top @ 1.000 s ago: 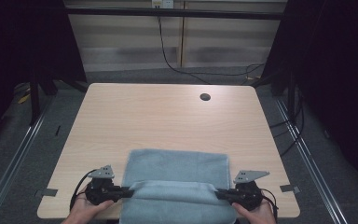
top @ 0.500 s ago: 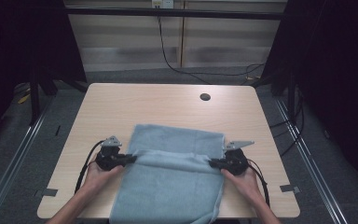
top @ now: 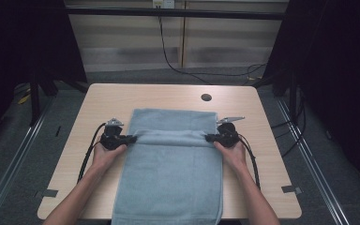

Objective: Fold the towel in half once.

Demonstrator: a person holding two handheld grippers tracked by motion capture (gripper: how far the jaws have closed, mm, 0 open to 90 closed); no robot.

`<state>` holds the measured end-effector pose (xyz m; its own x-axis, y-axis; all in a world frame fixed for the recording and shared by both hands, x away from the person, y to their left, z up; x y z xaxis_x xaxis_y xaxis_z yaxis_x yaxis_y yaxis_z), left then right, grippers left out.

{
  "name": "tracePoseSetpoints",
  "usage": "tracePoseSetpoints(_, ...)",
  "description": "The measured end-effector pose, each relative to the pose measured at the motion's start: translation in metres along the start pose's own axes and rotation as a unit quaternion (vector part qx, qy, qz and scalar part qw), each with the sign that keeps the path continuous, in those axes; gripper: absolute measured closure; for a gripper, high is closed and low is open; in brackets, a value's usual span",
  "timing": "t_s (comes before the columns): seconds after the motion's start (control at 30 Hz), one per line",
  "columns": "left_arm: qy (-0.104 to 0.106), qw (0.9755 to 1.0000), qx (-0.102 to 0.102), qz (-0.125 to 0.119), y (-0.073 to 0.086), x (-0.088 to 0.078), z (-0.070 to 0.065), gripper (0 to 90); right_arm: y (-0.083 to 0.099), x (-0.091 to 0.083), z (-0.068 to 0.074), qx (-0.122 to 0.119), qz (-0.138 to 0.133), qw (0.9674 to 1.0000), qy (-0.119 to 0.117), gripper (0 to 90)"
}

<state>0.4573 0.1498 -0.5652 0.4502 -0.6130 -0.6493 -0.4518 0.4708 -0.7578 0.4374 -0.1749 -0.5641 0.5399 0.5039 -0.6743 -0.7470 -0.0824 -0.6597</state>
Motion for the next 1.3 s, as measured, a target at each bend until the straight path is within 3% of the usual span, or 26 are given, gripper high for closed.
tracePoseSetpoints(0.03,0.0,1.0,-0.007,-0.002,-0.003,0.004,0.005,84.8,-0.006,0.004,-0.004,0.012,-0.003,0.9999,0.003,87.1)
tracePoseSetpoints(0.17,-0.001,0.9999,-0.013,-0.01,-0.006,0.008,0.01,84.8,-0.014,0.01,-0.009,0.019,-0.006,0.9997,0.013,87.1)
tracePoseSetpoints(0.23,0.002,0.9994,-0.028,-0.02,-0.008,0.012,0.015,84.8,-0.021,0.015,-0.014,0.031,-0.013,0.9993,0.02,87.1)
tracePoseSetpoints(0.37,0.0,0.9994,-0.028,-0.019,-0.013,0.016,0.021,84.8,-0.027,0.02,-0.017,0.037,-0.019,0.9987,0.028,87.1)
tracePoseSetpoints(0.43,-0.002,0.999,-0.04,-0.022,-0.016,0.02,0.024,84.7,-0.032,0.023,-0.021,0.048,-0.022,0.9981,0.031,87.1)
tracePoseSetpoints(0.5,-0.004,0.9993,-0.035,-0.016,-0.018,0.022,0.026,84.8,-0.034,0.024,-0.023,0.048,-0.025,0.998,0.033,87.1)
tracePoseSetpoints(0.63,0.0,0.9987,-0.047,-0.019,-0.023,0.021,0.025,84.5,-0.042,0.018,-0.024,0.042,-0.032,0.9979,0.038,87.1)
tracePoseSetpoints(0.7,0.0,0.9986,-0.048,-0.024,-0.025,0.018,0.025,84.5,-0.047,0.012,-0.021,0.034,-0.038,0.9981,0.036,87.1)
tracePoseSetpoints(0.77,0.007,0.9976,-0.046,-0.051,-0.035,0.004,0.022,84.5,-0.062,-0.008,-0.011,0.018,-0.067,0.9973,0.022,87.1)
tracePoseSetpoints(0.9,0.022,0.9965,-0.02,-0.078,-0.053,-0.02,0.009,84.6,-0.082,-0.04,0.002,0.004,-0.112,0.9937,0.006,87.1)
tracePoseSetpoints(1.0,0.027,0.9957,-0.008,-0.088,-0.06,-0.031,0.004,84.6,-0.088,-0.054,0.006,-0.002,-0.125,0.9921,0.0,87.1)
tracePoseSetpoints(1.03,0.028,0.995,-0.005,-0.095,-0.063,-0.036,0.001,84.6,-0.092,-0.065,0.009,-0.007,-0.139,0.9903,-0.006,87.1)
tracePoseSetpoints(1.17,0.033,0.994,0.011,-0.104,-0.074,-0.05,-0.007,84.5,-0.093,-0.075,0.013,-0.011,-0.145,0.9893,-0.011,87.1)
tracePoseSetpoints(1.3,0.04,0.9911,0.025,-0.125,-0.086,-0.068,-0.016,84.6,-0.095,-0.092,0.019,-0.019,-0.161,0.9866,-0.022,87.1)
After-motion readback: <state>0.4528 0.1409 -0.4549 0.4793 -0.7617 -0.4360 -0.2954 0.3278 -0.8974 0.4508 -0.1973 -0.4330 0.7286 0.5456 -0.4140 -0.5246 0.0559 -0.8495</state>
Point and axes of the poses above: each handheld gripper's, and its own axes: x roughly forward along the jaws, y roughly out of its underside, z roughly to its left, the point moved 9 cm from there along x, roughly forward along the jaws, and after that the axes turned 11 degrees about x, right-handed, at the moved point
